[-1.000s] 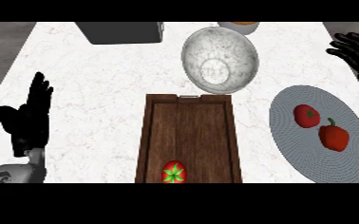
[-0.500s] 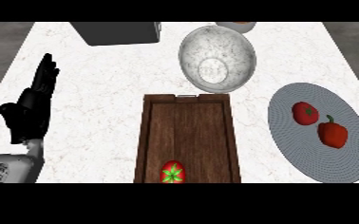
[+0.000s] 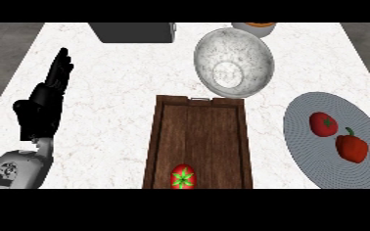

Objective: Pick the bell pepper from the placemat and place it in the bowl

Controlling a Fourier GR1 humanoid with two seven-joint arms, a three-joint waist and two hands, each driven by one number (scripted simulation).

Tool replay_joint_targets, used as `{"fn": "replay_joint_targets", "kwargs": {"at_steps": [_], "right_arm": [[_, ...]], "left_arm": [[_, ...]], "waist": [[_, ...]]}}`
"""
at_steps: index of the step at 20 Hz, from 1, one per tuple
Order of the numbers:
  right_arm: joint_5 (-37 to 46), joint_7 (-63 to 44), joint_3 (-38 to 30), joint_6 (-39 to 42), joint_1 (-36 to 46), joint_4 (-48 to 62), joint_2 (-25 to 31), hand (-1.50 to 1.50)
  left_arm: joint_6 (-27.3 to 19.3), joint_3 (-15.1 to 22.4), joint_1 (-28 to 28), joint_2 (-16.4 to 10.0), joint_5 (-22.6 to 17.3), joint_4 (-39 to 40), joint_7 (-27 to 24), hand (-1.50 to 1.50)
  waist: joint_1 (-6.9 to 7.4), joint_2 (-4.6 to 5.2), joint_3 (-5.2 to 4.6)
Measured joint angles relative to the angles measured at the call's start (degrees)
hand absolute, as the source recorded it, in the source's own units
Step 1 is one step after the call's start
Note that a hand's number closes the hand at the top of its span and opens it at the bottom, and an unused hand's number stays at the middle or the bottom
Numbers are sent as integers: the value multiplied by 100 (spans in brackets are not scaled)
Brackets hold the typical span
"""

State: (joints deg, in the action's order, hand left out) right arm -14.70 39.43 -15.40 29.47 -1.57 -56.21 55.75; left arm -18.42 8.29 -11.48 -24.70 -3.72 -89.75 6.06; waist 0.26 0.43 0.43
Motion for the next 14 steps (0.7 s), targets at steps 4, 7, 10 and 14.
{"fn": "replay_joint_targets", "kwargs": {"at_steps": [4,7,10,14], "right_arm": [[850,276,421,-294,96,142,400,-150],[1404,374,824,-447,309,258,538,-150],[1819,365,1214,-447,647,368,610,-150],[2261,313,1702,-474,927,349,472,-150]], "left_arm": [[14,21,-131,54,55,63,52,0],[75,14,-220,63,61,75,132,0],[89,67,-325,150,151,217,116,0],[83,47,-233,176,209,42,211,0]], "waist": [[57,1,-14],[101,1,-20],[119,4,-25],[112,-15,-32]]}}
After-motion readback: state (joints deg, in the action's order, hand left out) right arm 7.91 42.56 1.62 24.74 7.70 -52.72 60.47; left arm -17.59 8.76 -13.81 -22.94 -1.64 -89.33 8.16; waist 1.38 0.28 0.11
